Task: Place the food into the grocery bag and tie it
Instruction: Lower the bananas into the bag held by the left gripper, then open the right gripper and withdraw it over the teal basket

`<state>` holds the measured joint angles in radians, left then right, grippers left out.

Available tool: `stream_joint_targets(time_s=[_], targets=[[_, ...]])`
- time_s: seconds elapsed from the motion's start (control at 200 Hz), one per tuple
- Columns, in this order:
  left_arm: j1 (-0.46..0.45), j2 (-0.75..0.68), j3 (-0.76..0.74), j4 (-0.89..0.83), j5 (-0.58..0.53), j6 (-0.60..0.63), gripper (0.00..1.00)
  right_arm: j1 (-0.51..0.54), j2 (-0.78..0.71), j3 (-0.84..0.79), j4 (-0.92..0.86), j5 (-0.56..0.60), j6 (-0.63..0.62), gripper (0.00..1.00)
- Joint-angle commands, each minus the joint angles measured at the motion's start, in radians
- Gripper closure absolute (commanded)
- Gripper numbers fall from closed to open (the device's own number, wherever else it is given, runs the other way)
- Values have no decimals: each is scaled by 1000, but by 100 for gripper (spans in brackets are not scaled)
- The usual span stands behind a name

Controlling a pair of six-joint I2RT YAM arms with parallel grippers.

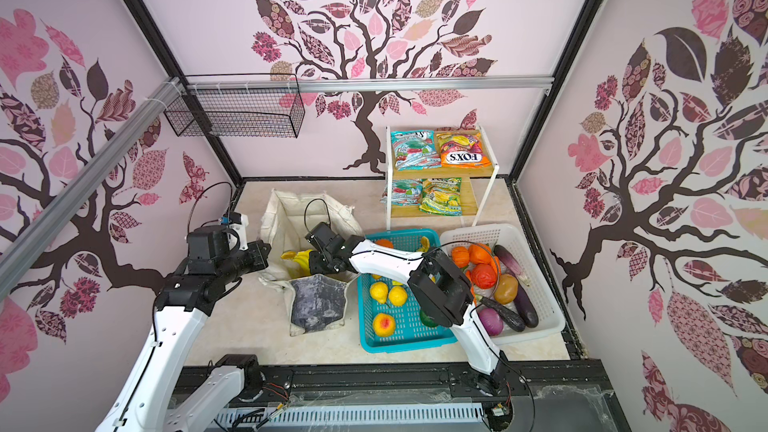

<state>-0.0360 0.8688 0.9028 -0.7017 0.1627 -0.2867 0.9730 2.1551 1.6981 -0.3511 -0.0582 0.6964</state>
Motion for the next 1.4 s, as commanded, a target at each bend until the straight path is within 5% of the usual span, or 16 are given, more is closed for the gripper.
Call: stream_joint_targets(time_s=[0.0,0.16,0.345,0.455,0.74,0.775,1.2,1.396], targets=[[-1,6,-21,3,15,1,100,-3,66,48,-68,33,-10,60],[-2,0,-19,-4,-14,10,100,-10,74,75,-117,50,-24,48],[-2,3,-21,-2,-5,7,100,-20,42,47,-96,18,-29,51],[-2,2,-21,-1,-6,6,100,-20,8,51,-106,18,-38,33],[-2,-14,-25,10,-12,0,100,-17,-230,-79,32,-17,-54,9],[-2,-12,-24,9,-13,0,100,-16,-257,-95,42,-15,-52,1],[-2,-25,-25,2,-58,-8,100,-6,-597,-303,100,148,-108,0],[-2,-40,-28,5,-68,-9,100,-22,-822,-405,62,240,-263,0]])
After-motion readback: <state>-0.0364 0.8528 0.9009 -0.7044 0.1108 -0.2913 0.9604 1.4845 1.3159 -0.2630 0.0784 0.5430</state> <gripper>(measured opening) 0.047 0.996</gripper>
